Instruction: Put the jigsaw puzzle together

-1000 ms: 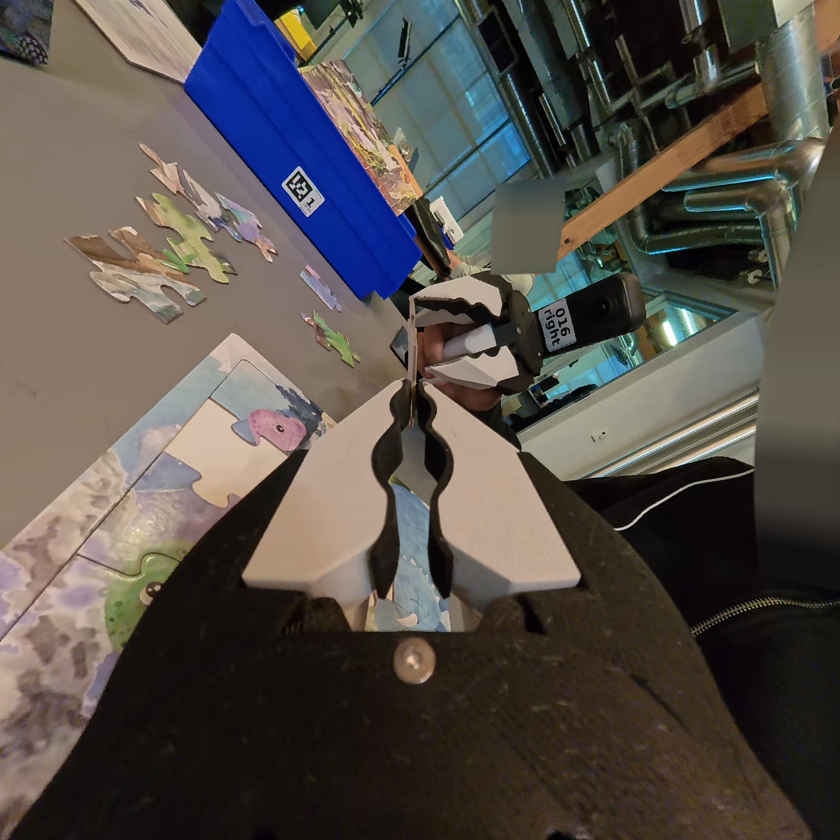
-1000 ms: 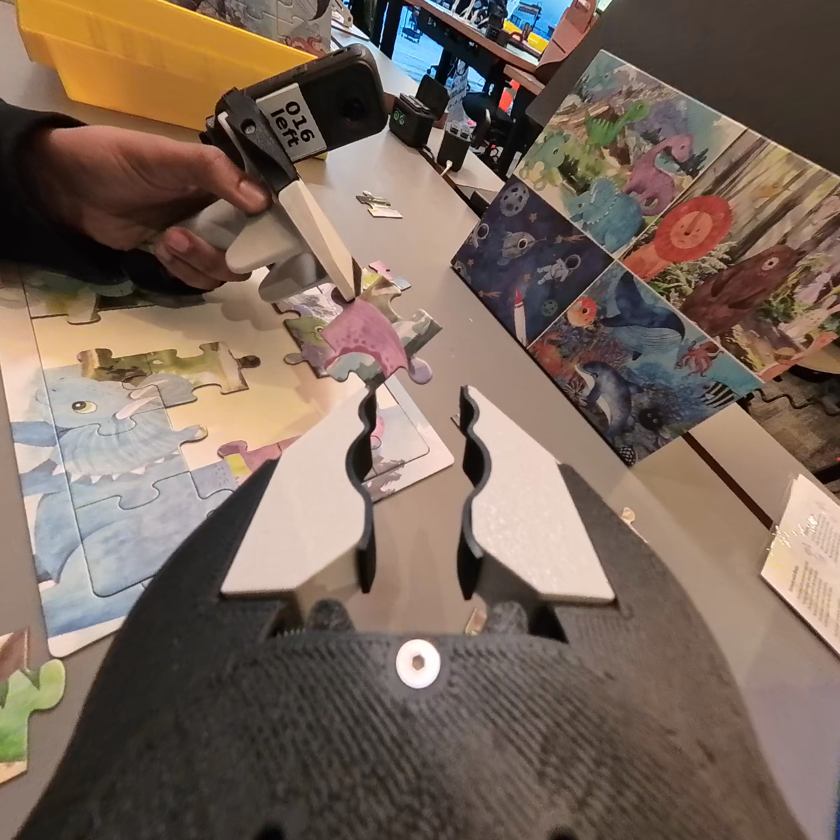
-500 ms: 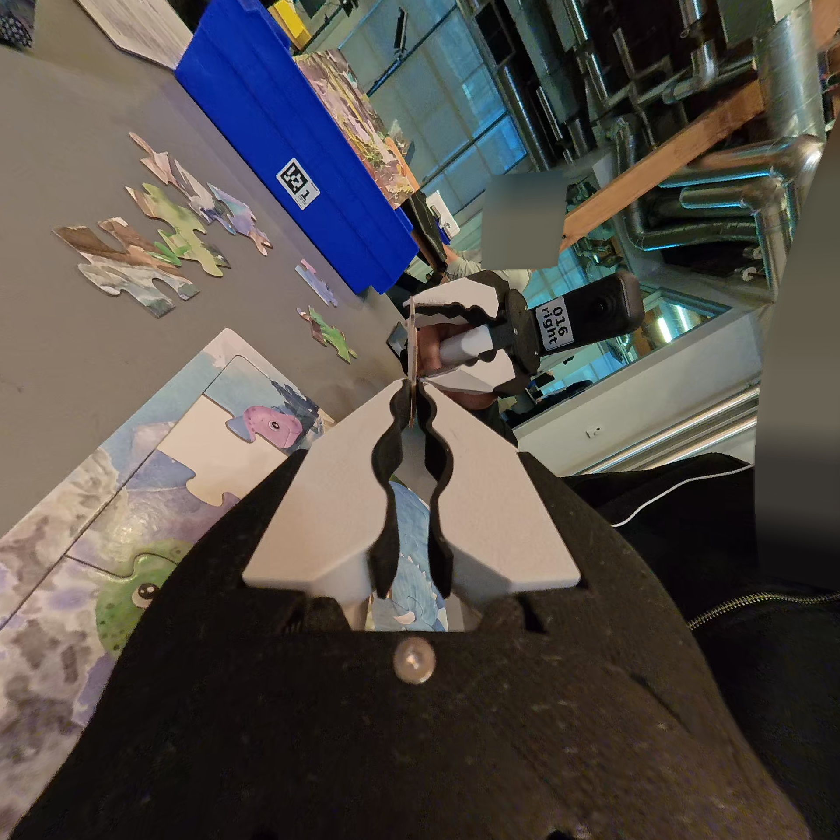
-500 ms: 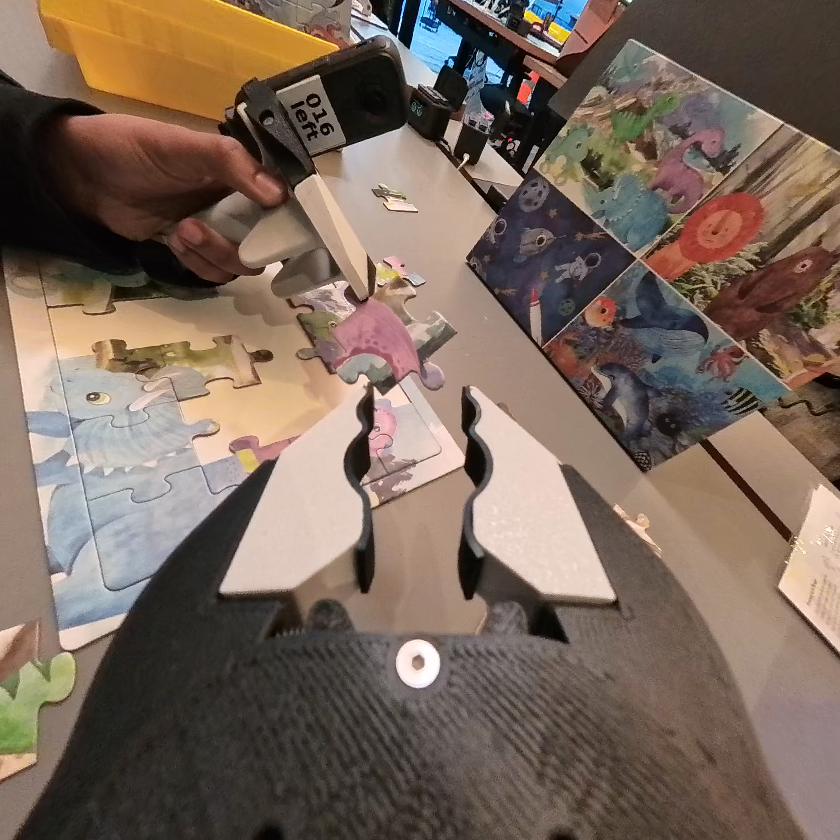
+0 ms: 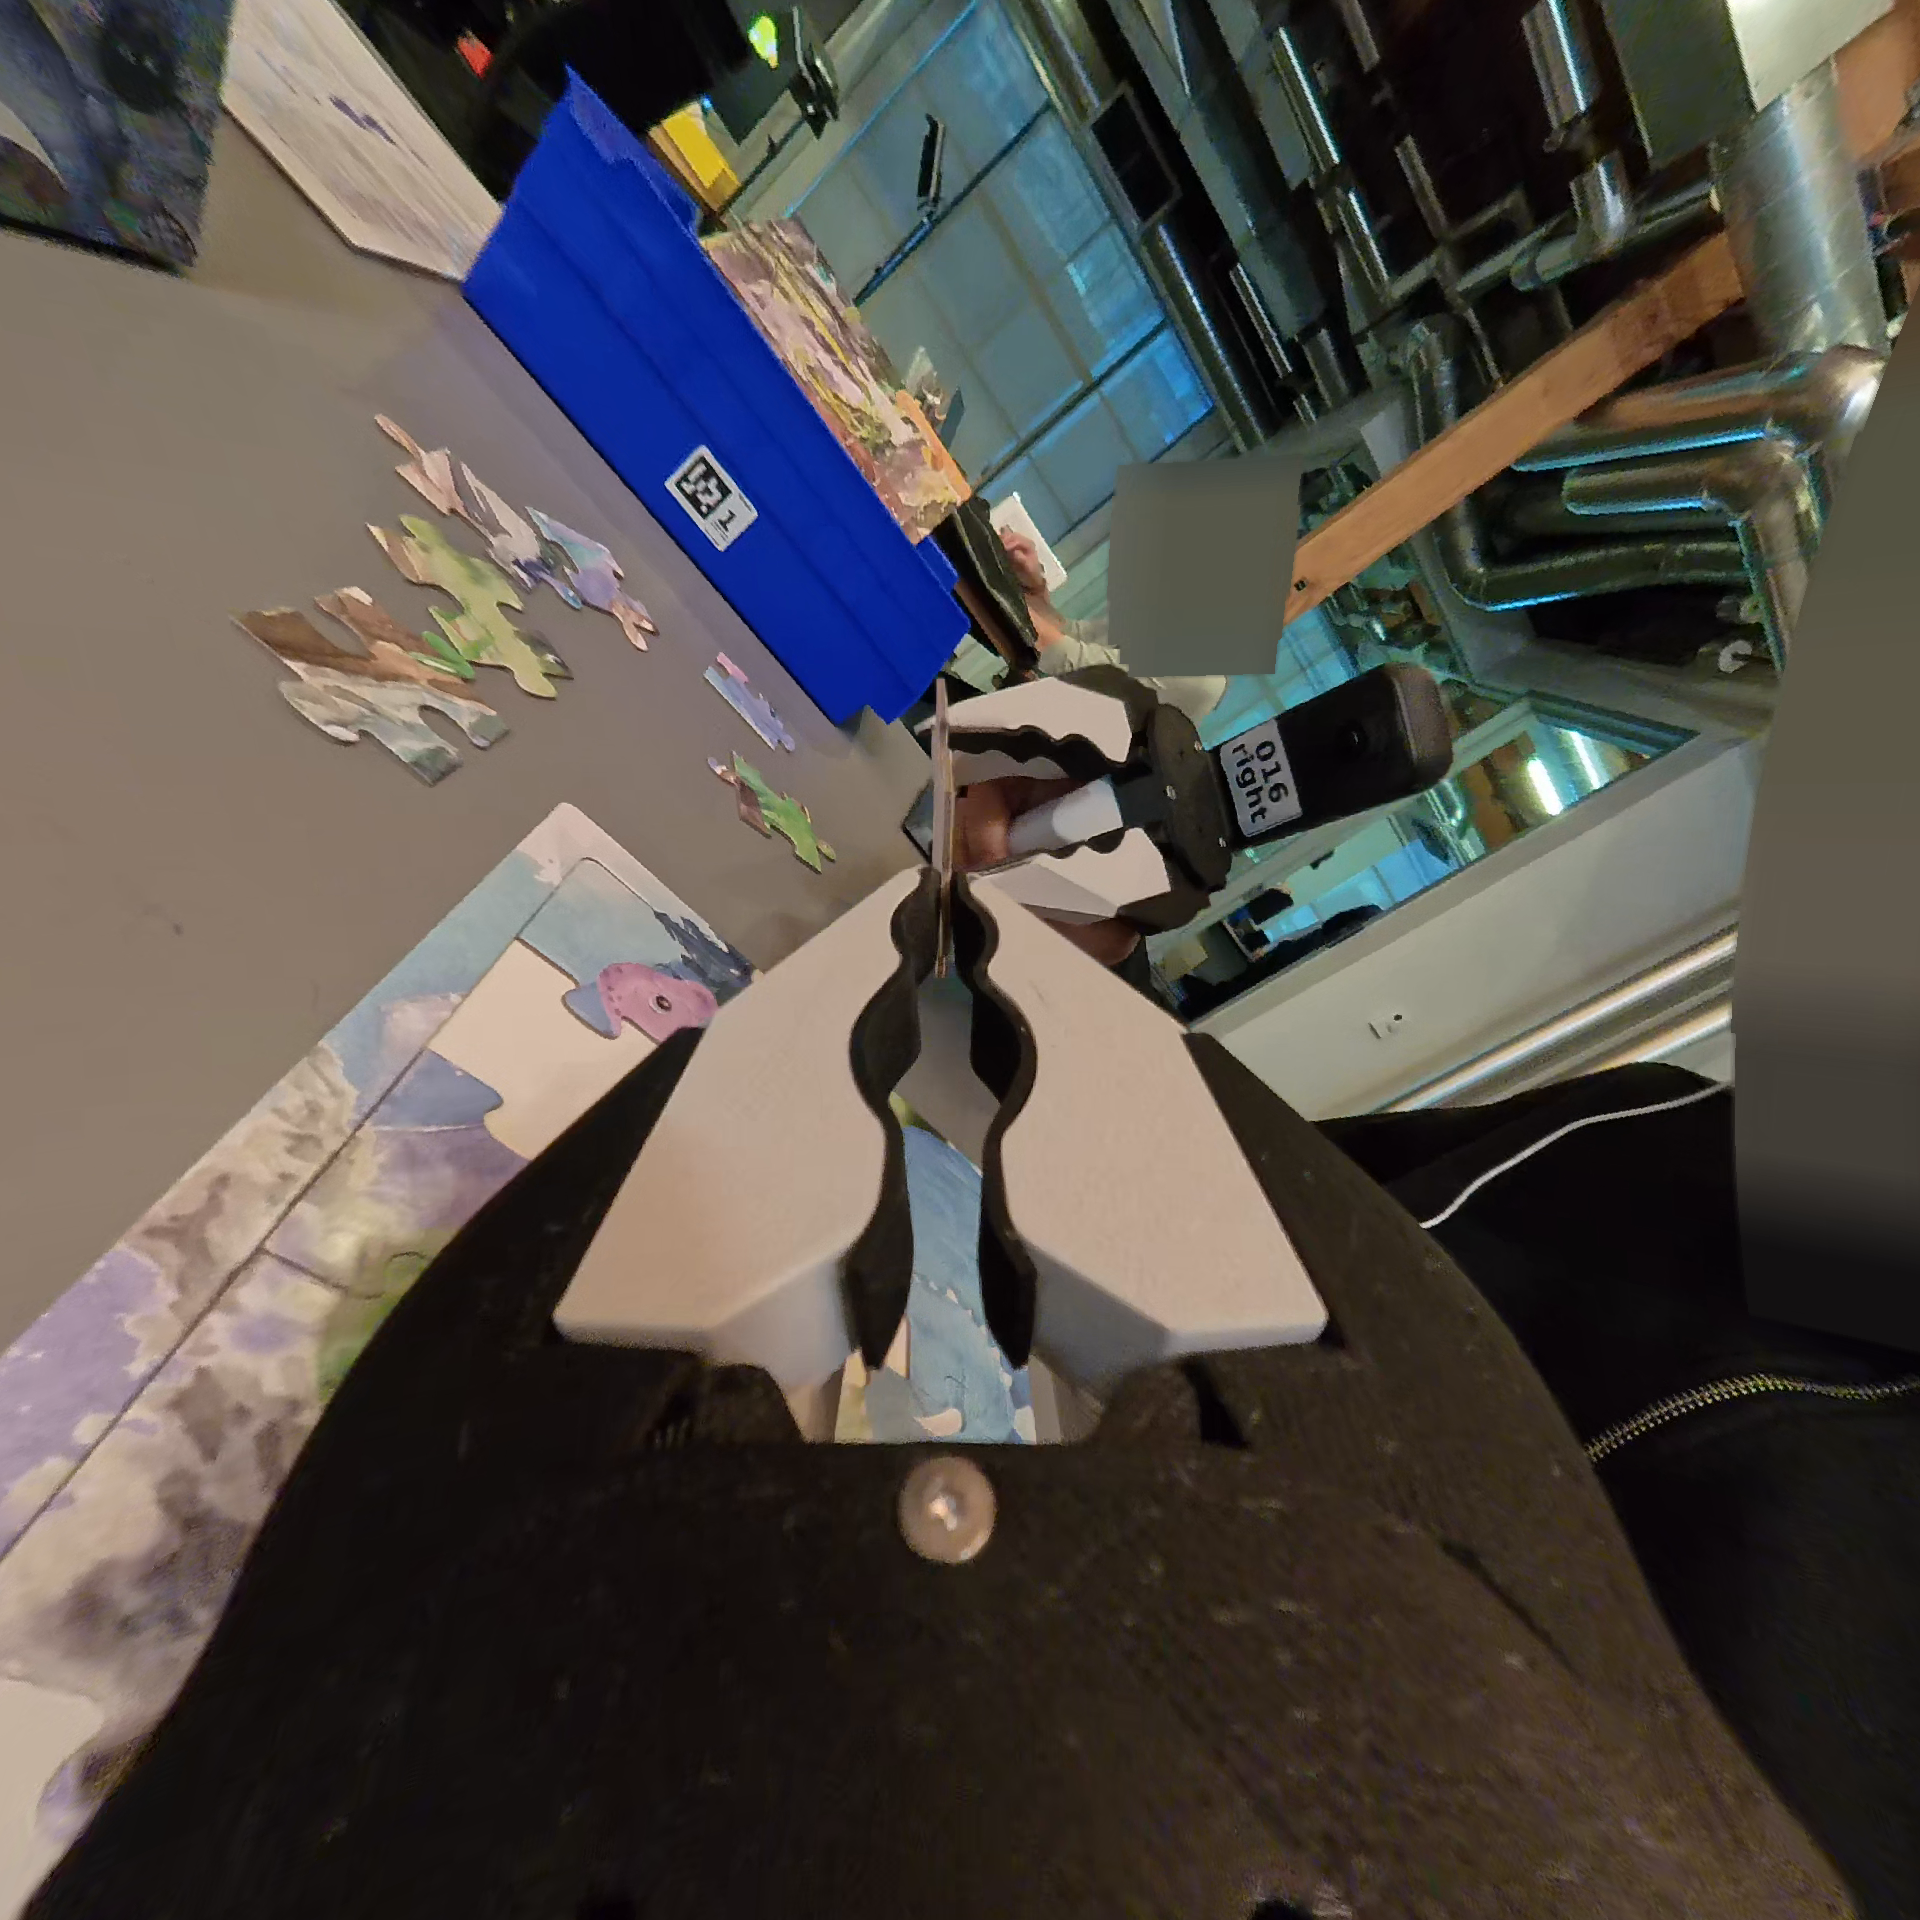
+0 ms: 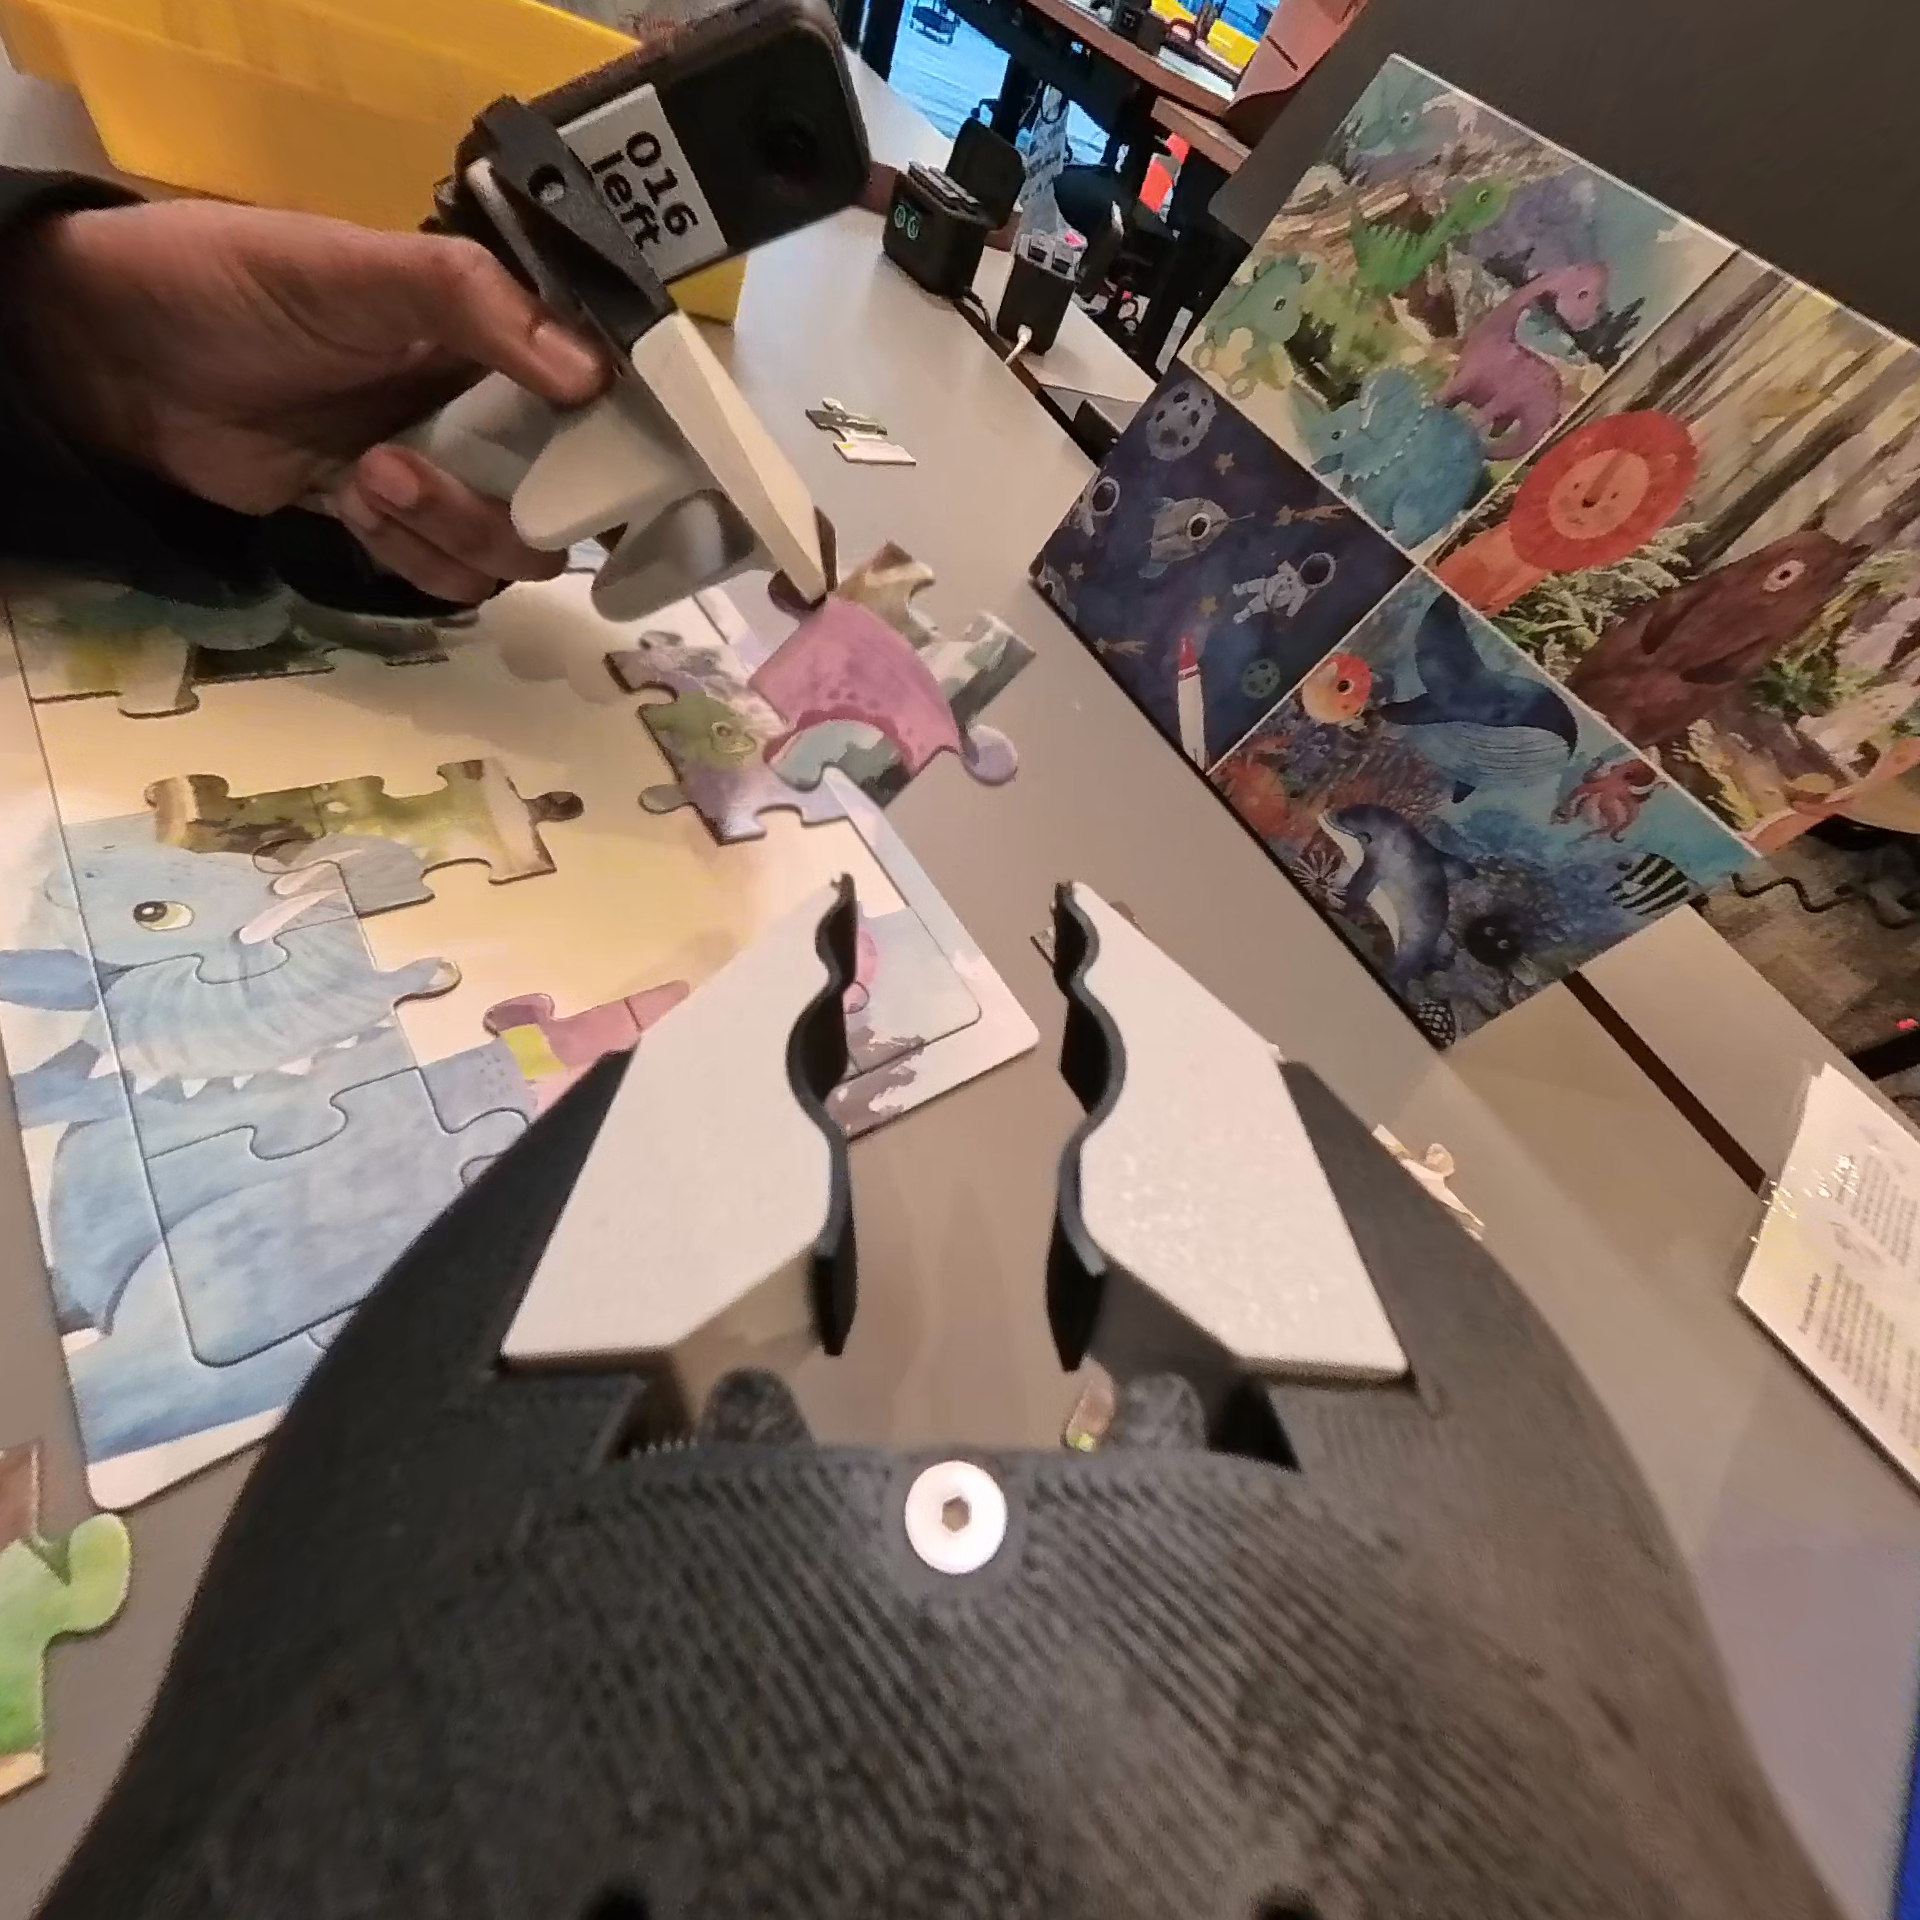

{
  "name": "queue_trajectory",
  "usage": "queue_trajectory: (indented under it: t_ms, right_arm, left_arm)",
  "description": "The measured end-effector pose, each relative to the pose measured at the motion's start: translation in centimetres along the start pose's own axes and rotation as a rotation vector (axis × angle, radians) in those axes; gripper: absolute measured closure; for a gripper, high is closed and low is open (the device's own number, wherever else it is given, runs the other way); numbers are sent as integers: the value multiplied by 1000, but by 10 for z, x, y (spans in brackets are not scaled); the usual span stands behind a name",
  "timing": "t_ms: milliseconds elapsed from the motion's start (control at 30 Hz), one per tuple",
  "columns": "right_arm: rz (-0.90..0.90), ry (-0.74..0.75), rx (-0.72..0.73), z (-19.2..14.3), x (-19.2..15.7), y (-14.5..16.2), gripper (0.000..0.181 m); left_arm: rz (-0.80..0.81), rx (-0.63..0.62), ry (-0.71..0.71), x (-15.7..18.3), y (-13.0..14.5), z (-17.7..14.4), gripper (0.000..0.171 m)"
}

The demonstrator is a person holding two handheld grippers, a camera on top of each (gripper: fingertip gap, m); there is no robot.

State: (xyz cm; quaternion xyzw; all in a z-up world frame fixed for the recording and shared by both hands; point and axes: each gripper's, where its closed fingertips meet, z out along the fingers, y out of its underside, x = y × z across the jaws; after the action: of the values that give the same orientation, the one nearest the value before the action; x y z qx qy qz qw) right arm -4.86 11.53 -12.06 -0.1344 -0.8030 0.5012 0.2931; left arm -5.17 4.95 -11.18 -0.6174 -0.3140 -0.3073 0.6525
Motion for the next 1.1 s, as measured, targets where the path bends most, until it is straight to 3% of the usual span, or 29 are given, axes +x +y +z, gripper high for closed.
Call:
queue_trajectory:
  t_ms: [133,300,533,767,1100]
  right_arm:
    - [-1,13,-9,0,2,2,146]
    - [2,20,-23,1,4,5,145]
    - [-10,22,-55,4,4,11,146]
    - [-16,19,-65,5,2,13,146]
    - [-22,-85,-87,12,-19,16,143]
  left_arm:
    - [-7,-13,-25,-3,-3,-7,171]
    - [-78,-176,-102,-14,26,-14,171]
    - [-126,-277,-199,-33,47,-16,171]
    - [-106,-283,-231,-37,46,-18,171]
    - [-55,-221,-141,-21,33,-14,171]
